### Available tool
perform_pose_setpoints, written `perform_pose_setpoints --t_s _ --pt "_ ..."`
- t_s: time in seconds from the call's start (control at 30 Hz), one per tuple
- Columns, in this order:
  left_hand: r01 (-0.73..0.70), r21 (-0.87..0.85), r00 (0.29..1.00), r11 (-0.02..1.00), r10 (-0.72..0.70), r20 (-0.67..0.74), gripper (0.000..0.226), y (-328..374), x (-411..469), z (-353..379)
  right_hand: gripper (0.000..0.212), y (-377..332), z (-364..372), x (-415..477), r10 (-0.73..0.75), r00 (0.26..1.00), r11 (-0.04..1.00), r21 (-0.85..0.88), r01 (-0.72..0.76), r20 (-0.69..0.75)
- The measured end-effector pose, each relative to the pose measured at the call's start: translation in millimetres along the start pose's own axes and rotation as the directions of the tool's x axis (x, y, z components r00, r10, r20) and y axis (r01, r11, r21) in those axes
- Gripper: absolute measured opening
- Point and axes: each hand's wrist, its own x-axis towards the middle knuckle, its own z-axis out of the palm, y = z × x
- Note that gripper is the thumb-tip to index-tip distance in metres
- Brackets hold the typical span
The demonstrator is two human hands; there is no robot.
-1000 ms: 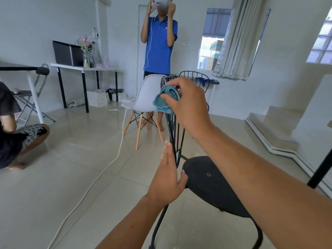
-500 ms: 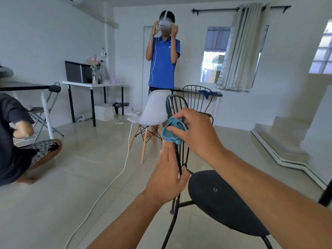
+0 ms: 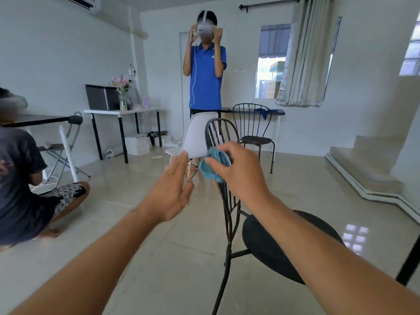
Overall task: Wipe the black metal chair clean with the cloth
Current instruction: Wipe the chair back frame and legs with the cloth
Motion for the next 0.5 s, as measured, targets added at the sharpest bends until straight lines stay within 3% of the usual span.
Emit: perform_pose_setpoints --t_s 0.13,0.27,0.37,0.5 --pt "-0.123 0.139 0.992 0.983 0.126 -0.014 0.072 -2.3 35.1 -38.7 0.033 30.8 4.4 -48.2 0.032 0.997 0.999 -0.011 -0.031 0.068" --pt "-0.315 0.354 0.947 0.881 0.269 0.174 0.070 6.4 66.4 -68.8 0.033 46.1 4.9 -59.8 0.070 0.994 0.998 -0.001 -0.070 0.086" --pt "-0.379 0.415 0.921 0.827 0.293 0.256 0.067 7.8 79.1 -83.7 0.031 33.5 4.5 -43.3 0.023 0.998 1.000 0.009 -0.023 0.059" --pt "-0.358 0.413 0.925 0.838 0.259 0.278 0.068 12.1 88.0 -91.3 0.033 5.5 2.7 -4.9 -0.032 0.997 0.998 0.047 0.035 -0.070"
